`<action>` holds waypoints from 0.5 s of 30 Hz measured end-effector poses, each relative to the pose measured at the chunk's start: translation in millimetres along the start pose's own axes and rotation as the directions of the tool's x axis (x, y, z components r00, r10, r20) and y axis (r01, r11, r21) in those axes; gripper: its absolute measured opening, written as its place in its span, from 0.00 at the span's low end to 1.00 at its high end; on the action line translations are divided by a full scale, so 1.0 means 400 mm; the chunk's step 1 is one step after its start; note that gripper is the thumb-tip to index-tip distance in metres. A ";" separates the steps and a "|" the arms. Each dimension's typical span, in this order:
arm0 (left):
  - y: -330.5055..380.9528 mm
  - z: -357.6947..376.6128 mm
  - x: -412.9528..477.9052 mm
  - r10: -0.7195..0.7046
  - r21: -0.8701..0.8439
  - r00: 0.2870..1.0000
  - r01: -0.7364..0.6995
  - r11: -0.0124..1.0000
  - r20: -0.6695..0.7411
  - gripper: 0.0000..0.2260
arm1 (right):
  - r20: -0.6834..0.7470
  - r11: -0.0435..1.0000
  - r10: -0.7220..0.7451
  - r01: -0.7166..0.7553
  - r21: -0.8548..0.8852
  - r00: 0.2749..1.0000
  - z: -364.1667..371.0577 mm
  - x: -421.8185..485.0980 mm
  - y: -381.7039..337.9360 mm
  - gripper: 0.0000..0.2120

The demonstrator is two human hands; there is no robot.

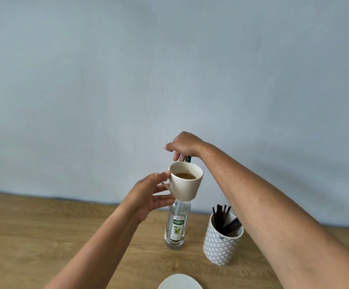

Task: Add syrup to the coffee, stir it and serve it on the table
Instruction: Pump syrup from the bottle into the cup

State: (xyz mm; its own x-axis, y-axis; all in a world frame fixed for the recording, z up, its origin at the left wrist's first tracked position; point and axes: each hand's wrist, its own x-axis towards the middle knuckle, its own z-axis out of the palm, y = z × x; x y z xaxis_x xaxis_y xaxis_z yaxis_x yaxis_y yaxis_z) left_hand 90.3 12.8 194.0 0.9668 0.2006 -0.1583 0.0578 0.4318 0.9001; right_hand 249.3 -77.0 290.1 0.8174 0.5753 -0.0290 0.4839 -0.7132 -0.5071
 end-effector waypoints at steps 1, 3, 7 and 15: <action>0.001 0.000 -0.001 -0.001 -0.001 1.000 0.001 1.000 -0.001 0.09 | 0.002 1.000 0.002 -0.002 0.005 1.000 -0.001 0.000 0.000 0.20; 0.002 0.001 -0.004 0.000 -0.005 1.000 0.000 1.000 0.001 0.09 | 0.008 1.000 0.009 -0.009 0.025 1.000 -0.002 0.002 0.000 0.20; 0.003 0.003 -0.008 -0.006 0.002 1.000 0.006 1.000 -0.004 0.10 | 0.033 0.999 0.022 -0.023 0.033 0.999 -0.006 0.007 -0.004 0.18; 0.001 0.002 -0.013 -0.015 0.010 1.000 0.015 1.000 0.000 0.09 | 0.073 0.999 0.013 -0.016 0.037 0.997 -0.022 0.003 -0.010 0.16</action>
State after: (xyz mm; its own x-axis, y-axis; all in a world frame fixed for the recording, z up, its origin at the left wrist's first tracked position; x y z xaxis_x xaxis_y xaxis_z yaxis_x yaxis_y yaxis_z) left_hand 85.4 11.0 195.5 0.9658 0.1944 -0.1715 0.0745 0.4255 0.9019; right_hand 251.1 -77.1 299.7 0.7987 0.5936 -0.0984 0.4589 -0.7068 -0.5384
